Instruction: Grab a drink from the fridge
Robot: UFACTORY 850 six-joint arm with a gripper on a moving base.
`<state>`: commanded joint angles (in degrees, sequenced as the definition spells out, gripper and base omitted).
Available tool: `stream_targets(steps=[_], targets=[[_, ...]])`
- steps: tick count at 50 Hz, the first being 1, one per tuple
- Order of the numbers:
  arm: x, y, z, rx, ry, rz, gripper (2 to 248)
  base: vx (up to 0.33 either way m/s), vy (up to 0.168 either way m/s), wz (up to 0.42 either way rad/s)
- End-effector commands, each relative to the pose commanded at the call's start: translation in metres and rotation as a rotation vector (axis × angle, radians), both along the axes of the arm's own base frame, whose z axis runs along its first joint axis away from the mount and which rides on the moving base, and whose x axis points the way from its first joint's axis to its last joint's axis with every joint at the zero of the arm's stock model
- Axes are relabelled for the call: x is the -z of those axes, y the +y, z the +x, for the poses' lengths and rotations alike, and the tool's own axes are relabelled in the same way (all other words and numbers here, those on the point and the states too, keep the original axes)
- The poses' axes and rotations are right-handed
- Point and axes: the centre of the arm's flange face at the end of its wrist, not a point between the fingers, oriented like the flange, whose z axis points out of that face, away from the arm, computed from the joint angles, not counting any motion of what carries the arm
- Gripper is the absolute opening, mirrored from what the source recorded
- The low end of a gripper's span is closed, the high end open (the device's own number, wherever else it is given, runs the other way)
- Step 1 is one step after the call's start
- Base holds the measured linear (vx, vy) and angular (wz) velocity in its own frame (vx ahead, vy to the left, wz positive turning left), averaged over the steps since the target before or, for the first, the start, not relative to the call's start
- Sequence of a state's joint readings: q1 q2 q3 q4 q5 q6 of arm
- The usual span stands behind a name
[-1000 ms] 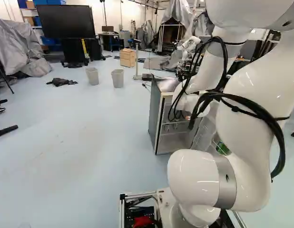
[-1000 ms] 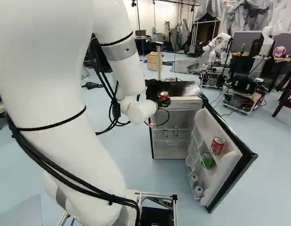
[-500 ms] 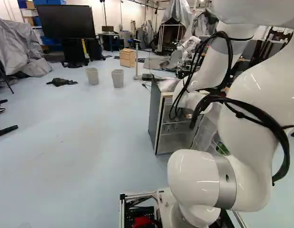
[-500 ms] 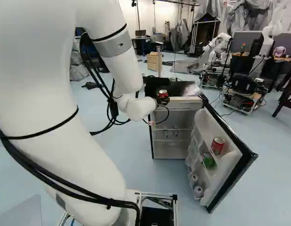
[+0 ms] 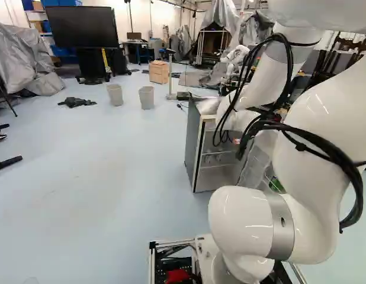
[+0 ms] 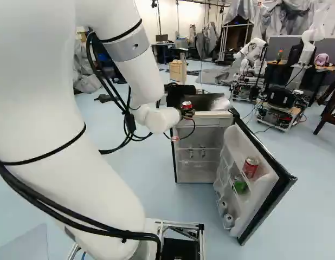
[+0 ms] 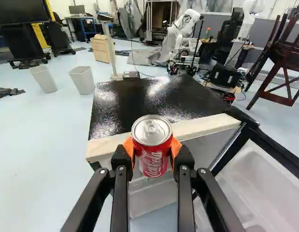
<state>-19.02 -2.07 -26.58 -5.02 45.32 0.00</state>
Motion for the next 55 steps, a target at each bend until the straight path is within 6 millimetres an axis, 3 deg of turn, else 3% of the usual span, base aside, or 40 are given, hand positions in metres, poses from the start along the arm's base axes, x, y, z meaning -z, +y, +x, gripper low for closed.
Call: stream_targets(steps=[19,35,55], targets=[[0.003,-0.011,0.018,-0.002,0.039,0.002,94,0.0,0.0,0.0],[-0.009,-0.016,0.033,-0.002,0.011,-0.009,94,0.0,0.0,0.0],[-0.011,-0.019,0.051,-0.011,0.003,-0.011,94,0.0,0.0,0.0]])
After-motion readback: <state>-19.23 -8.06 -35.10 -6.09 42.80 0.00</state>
